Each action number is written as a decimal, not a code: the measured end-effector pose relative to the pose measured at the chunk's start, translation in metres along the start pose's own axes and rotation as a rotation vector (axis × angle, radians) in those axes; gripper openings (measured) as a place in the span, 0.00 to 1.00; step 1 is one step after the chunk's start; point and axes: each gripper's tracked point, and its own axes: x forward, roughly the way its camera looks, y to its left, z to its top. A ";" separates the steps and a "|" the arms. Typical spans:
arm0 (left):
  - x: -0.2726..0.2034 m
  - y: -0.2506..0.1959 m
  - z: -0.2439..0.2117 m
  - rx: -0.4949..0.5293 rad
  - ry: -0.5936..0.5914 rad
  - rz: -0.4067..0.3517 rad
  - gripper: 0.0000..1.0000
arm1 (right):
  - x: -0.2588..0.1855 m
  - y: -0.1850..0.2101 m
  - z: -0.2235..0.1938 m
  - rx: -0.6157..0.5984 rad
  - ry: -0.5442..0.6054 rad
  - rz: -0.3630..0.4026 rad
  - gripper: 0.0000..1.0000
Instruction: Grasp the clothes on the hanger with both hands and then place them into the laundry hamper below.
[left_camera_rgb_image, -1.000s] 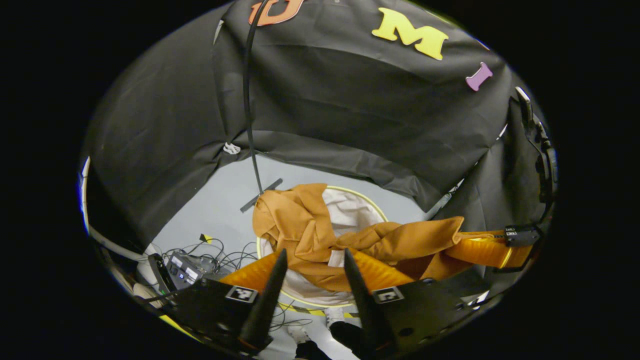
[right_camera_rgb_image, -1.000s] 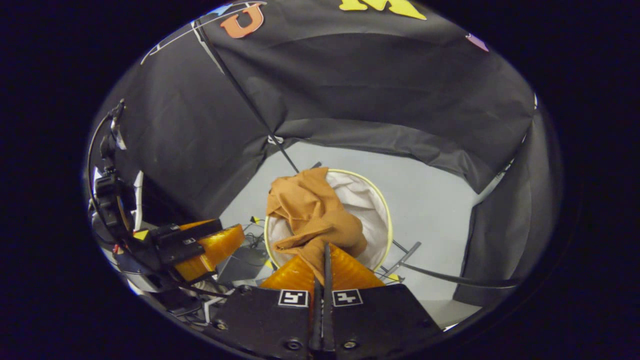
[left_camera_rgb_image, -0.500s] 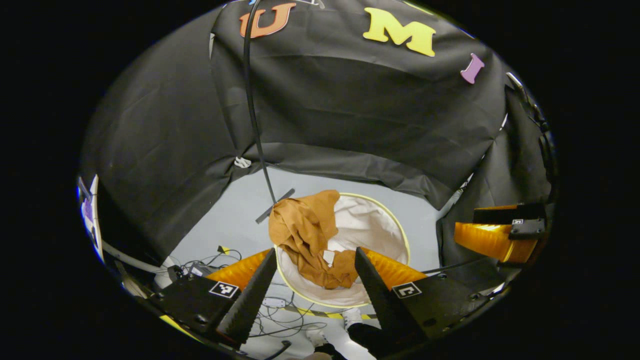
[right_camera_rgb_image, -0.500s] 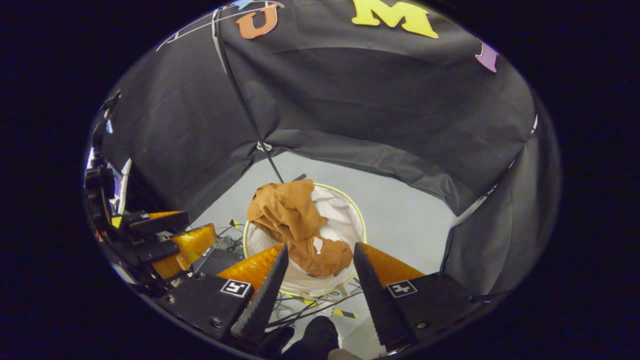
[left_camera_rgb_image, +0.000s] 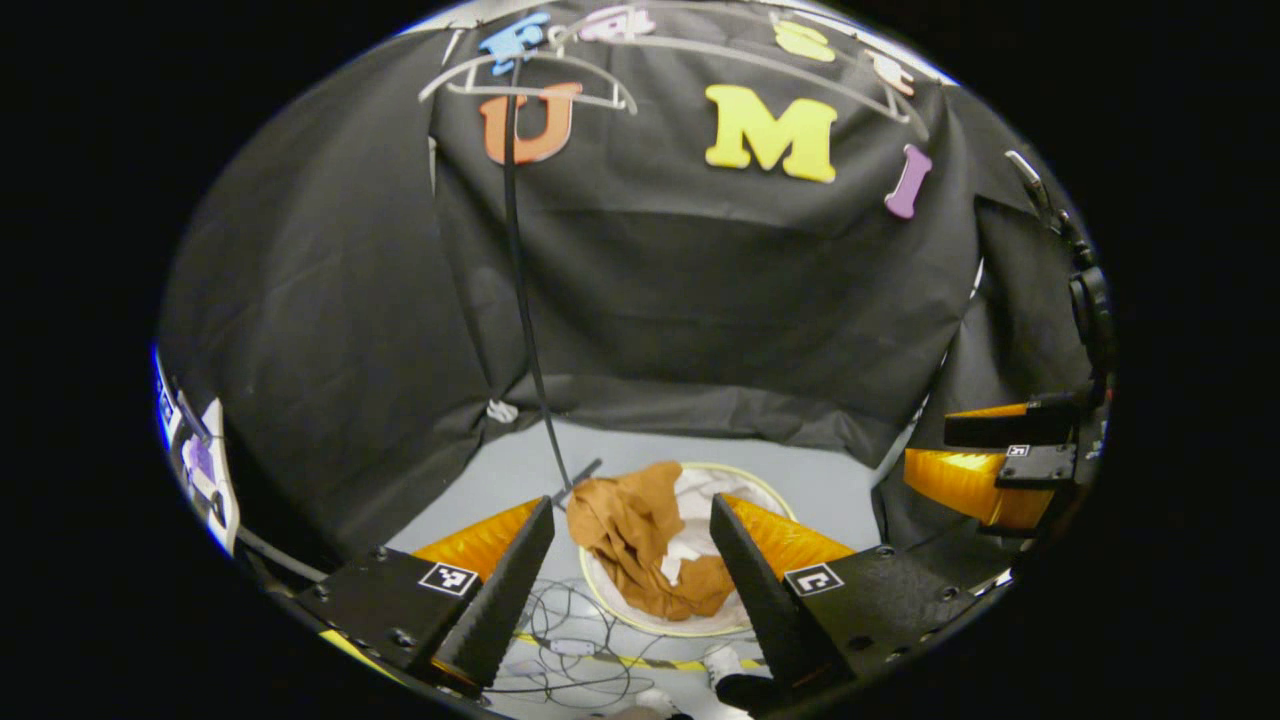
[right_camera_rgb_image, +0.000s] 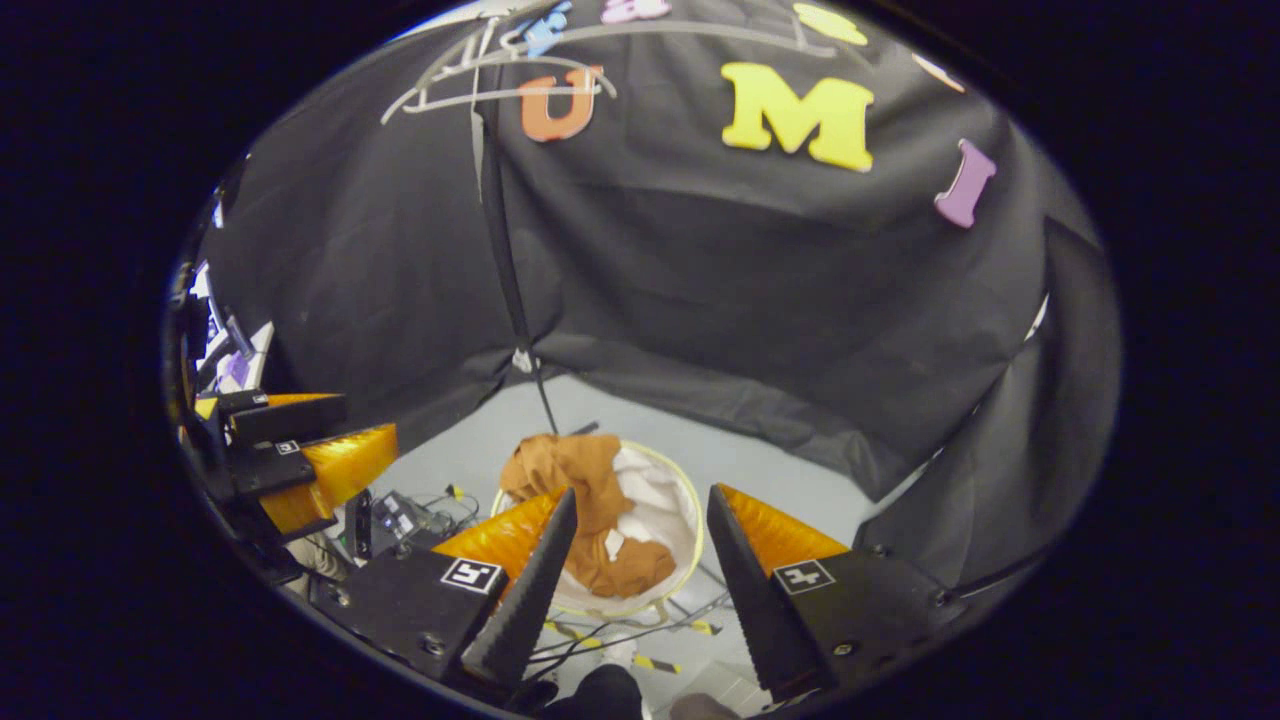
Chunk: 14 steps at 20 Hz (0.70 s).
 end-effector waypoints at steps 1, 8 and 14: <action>-0.018 0.004 0.016 0.007 -0.046 0.000 0.96 | -0.018 0.008 0.018 0.003 -0.059 -0.008 0.84; -0.144 0.034 0.096 0.079 -0.330 0.027 0.94 | -0.177 0.039 0.103 0.084 -0.445 -0.040 0.90; -0.226 0.047 0.127 0.062 -0.457 0.084 1.00 | -0.293 0.046 0.127 0.145 -0.635 -0.020 1.00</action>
